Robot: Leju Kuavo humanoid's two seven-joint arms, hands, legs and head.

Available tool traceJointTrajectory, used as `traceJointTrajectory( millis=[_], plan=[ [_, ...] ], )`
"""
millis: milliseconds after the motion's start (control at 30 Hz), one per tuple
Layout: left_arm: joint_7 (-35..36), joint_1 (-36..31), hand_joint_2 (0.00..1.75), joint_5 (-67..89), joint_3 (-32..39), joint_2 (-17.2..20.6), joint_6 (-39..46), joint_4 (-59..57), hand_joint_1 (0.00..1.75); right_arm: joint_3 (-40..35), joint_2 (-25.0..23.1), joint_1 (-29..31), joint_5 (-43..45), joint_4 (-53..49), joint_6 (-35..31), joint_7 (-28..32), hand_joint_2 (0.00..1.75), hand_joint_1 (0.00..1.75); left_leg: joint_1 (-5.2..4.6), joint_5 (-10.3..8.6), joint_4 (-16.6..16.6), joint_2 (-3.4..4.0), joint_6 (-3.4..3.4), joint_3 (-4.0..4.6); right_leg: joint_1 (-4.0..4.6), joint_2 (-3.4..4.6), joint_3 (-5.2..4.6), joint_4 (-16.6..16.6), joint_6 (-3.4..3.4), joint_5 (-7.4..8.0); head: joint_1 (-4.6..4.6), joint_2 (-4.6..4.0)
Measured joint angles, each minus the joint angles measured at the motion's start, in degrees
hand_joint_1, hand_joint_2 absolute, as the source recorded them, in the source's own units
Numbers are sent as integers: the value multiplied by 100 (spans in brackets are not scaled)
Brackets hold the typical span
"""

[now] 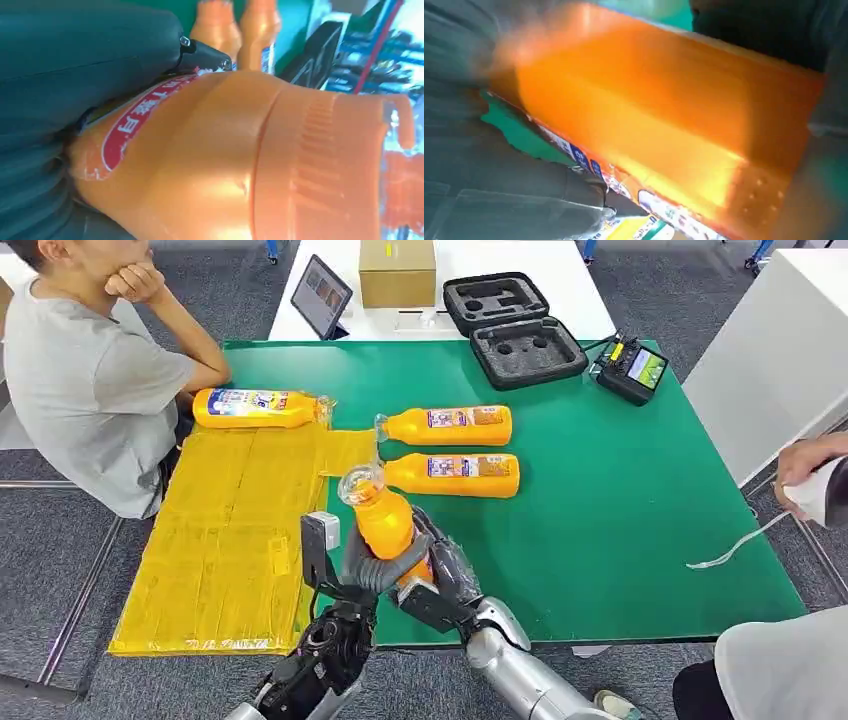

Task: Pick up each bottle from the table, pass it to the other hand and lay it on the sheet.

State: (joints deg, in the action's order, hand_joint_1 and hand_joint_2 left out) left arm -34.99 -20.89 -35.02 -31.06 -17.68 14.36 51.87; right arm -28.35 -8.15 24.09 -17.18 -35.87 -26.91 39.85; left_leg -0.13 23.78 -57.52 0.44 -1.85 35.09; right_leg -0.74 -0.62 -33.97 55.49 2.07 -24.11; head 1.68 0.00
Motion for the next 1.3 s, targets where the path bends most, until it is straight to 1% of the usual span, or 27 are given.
traceJointTrajectory(
  millis=[333,433,500,567,633,700,800,833,967,1100,1233,1300],
  plan=[
    [179,-4,175,-315,13,63,-223,57,175,-120,-13,12,98,90,-188,20,175,0,0,0,0,-1,0,0,0,0,1,0,0,0,-2,0],
    [56,7,175,-260,17,98,-168,131,175,-127,-28,29,133,98,-188,24,175,0,0,0,0,0,0,0,0,0,0,0,0,0,0,0],
    [-192,24,175,32,9,111,152,231,175,-138,-44,56,175,101,-188,24,175,0,0,0,0,0,0,0,0,0,0,0,0,0,-2,0],
    [-416,20,175,473,9,148,547,406,175,-142,-59,64,192,101,-186,24,175,0,0,0,0,-1,0,0,0,0,1,0,0,0,-2,0],
    [-479,-6,175,1068,48,222,988,601,175,-151,-59,61,210,103,-179,24,175,0,0,0,0,-1,0,1,1,0,1,1,0,0,0,0],
    [-496,3,175,2263,98,297,1810,851,175,-175,-61,54,214,103,-144,24,175,0,2,0,0,1,0,1,2,1,0,2,0,0,0,0],
    [-525,-51,175,4110,364,470,2409,1040,175,-177,-61,3,284,103,-131,24,175,0,3,-1,1,-2,1,-1,2,-1,1,2,0,0,-2,0],
    [-525,-46,175,4664,503,516,2499,1051,175,-177,-61,-12,302,103,-127,24,175,0,3,-1,1,1,1,-1,2,1,0,2,0,0,0,0],
    [-522,-32,175,6032,1148,610,2555,1051,175,-175,-50,-79,402,103,-55,24,175,0,3,-1,1,2,2,-2,2,1,0,2,0,0,-2,0],
    [-516,-27,175,6173,1550,664,2564,1049,175,-175,-48,-125,411,103,-42,24,175,0,3,-2,1,1,2,-2,1,1,0,2,0,0,-2,0],
    [-516,-18,175,6214,1718,686,2566,1049,175,-175,-50,-137,413,103,-39,24,175,0,2,-2,1,0,2,-1,1,0,0,2,0,0,-2,0],
    [-516,-16,175,6561,1815,682,2566,1049,175,-175,-50,-138,435,103,-20,24,175,0,2,-2,1,0,2,0,1,0,0,2,0,0,-2,0]
  ],
)
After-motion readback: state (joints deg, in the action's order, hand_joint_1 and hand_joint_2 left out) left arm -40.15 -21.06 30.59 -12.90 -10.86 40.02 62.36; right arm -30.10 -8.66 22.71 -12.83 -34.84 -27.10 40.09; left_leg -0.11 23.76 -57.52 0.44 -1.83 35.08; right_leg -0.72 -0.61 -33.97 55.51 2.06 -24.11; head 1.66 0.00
